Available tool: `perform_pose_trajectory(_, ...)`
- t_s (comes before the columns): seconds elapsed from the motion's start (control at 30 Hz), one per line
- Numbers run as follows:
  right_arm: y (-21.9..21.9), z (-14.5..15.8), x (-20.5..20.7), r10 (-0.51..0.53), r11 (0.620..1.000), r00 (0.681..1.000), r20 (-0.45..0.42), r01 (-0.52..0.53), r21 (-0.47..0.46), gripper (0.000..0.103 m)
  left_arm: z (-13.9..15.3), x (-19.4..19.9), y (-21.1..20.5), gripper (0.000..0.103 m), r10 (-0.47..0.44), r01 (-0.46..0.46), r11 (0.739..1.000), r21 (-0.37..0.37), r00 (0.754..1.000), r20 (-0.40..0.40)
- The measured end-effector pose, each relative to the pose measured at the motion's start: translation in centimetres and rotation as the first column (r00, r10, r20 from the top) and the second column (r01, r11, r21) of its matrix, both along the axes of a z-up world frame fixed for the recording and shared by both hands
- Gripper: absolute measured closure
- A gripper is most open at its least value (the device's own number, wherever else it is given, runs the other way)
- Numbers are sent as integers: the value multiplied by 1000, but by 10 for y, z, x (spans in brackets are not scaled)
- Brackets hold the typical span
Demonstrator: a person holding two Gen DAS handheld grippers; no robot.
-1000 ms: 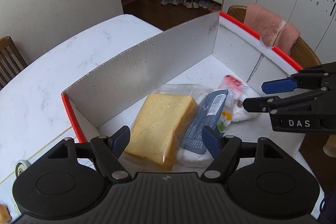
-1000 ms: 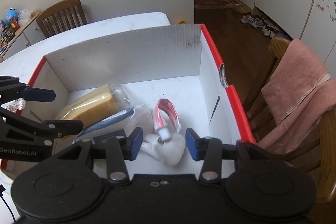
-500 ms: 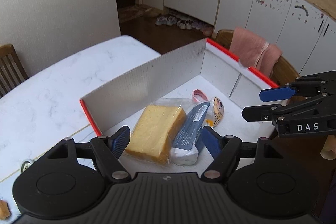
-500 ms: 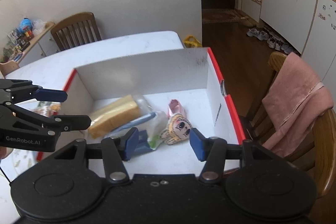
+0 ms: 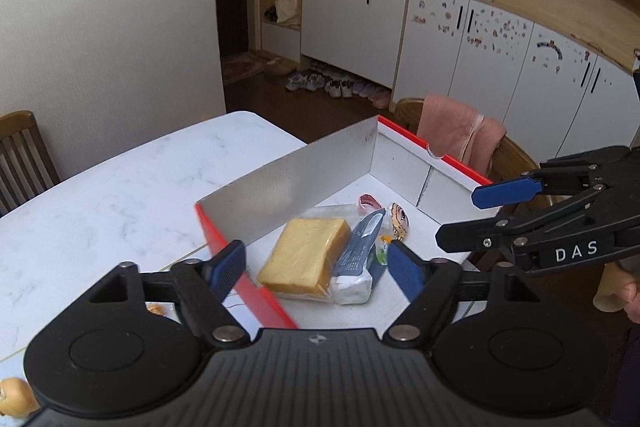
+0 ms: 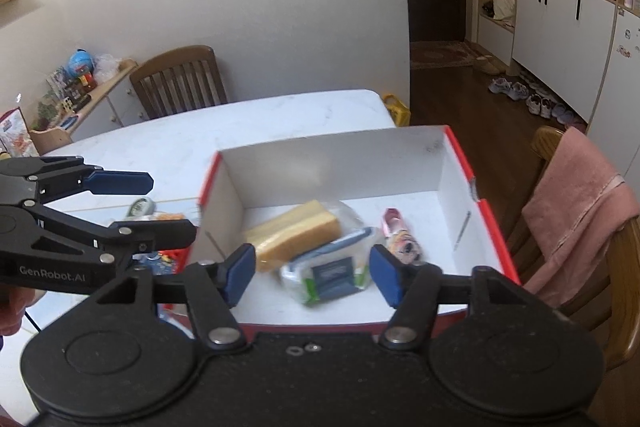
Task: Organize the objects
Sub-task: 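Move both tools back toward the remaining items on the table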
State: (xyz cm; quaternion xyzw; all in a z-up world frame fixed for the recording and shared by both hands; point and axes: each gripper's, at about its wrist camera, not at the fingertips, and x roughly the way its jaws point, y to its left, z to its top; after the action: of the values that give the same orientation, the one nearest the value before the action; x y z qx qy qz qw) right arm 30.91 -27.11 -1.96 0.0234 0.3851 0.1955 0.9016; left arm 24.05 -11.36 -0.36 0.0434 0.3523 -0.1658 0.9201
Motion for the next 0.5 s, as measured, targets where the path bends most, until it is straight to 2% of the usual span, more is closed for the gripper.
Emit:
perform_pose_trajectory(0.1,14,5,-9,7,1000,1000,15,-7,-4,32,4,-11,17,22,14,-14,1000,-20,1000,10)
perform_pose_trajectory(0.23,36,9,-19,15,1000,1000,24,-16,9,21,6,-27,43,22,39,-38,998,-43,999,10)
perform_pose_trajectory(0.4,68,9,-28,40,999,999,26,-40,10,13,6,-48,76,21,70,-69,997,-40,997,21)
perform_pose_trajectory(0.5,88,8,-35,63,998,998,30,-63,2,4,6,-60,97,19,93,-92,995,-45,995,28)
